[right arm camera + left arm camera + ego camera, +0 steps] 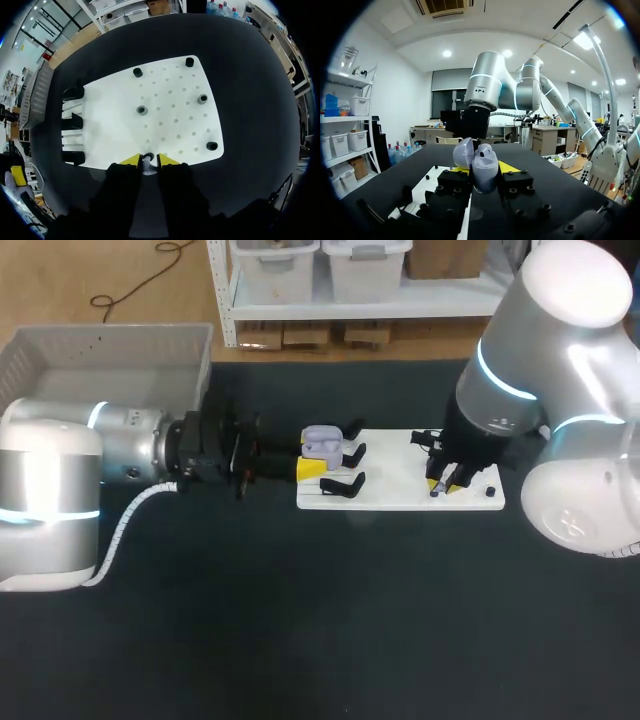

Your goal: Pick up each earbud case from the left stands, insert the matching earbuds, close the lid, and place the case in the box.

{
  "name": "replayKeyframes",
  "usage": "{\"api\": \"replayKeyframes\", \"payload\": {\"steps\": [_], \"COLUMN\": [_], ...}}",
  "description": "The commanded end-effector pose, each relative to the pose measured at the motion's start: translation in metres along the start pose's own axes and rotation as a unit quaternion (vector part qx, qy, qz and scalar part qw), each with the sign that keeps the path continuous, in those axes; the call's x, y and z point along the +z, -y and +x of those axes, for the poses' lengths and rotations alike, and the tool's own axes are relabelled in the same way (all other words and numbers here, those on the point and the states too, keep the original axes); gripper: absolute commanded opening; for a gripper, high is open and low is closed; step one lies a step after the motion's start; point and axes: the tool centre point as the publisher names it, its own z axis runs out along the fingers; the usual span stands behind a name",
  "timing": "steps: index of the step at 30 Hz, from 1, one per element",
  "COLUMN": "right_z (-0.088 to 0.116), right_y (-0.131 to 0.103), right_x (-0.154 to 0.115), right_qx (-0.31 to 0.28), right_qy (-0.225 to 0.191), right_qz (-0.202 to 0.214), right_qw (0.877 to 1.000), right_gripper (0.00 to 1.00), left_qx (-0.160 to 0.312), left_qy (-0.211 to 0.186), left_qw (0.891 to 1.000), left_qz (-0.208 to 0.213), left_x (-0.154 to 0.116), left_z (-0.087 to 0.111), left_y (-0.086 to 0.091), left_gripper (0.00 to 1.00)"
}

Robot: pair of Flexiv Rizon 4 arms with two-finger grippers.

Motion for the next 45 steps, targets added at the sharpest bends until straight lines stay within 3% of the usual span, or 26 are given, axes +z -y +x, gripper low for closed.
{"api": "replayKeyframes", "payload": {"steps": [1, 11, 20, 27, 35, 45], "right_z": [-0.001, -0.002, -0.004, -0.011, -0.011, -0.001], "right_y": [-0.001, 0.000, -0.010, -0.030, -0.058, -0.095], "right_x": [0.000, -0.018, -0.069, -0.124, -0.171, -0.191], "right_qx": [-0.001, -0.003, -0.048, -0.125, -0.173, -0.240], "right_qy": [-0.004, 0.000, -0.001, -0.019, -0.047, -0.055], "right_qz": [0.001, 0.006, 0.004, 0.006, 0.004, -0.031], "right_qw": [1.000, 1.000, 0.999, 0.992, 0.984, 0.969], "right_gripper": [0.00, 0.00, 0.00, 0.00, 0.00, 0.00], "left_qx": [0.001, 0.001, 0.001, 0.001, 0.001, 0.001], "left_qy": [0.000, 0.000, 0.000, 0.000, 0.000, 0.000], "left_qw": [1.000, 1.000, 1.000, 1.000, 1.000, 1.000], "left_qz": [-0.002, -0.002, -0.002, -0.002, -0.002, -0.002], "left_x": [0.000, 0.000, 0.000, 0.000, 0.000, 0.000], "left_z": [0.000, 0.000, 0.000, 0.000, 0.000, 0.000], "left_y": [0.001, 0.001, 0.001, 0.001, 0.001, 0.001], "left_gripper": [0.00, 0.00, 0.00, 0.00, 0.00, 0.00]}}
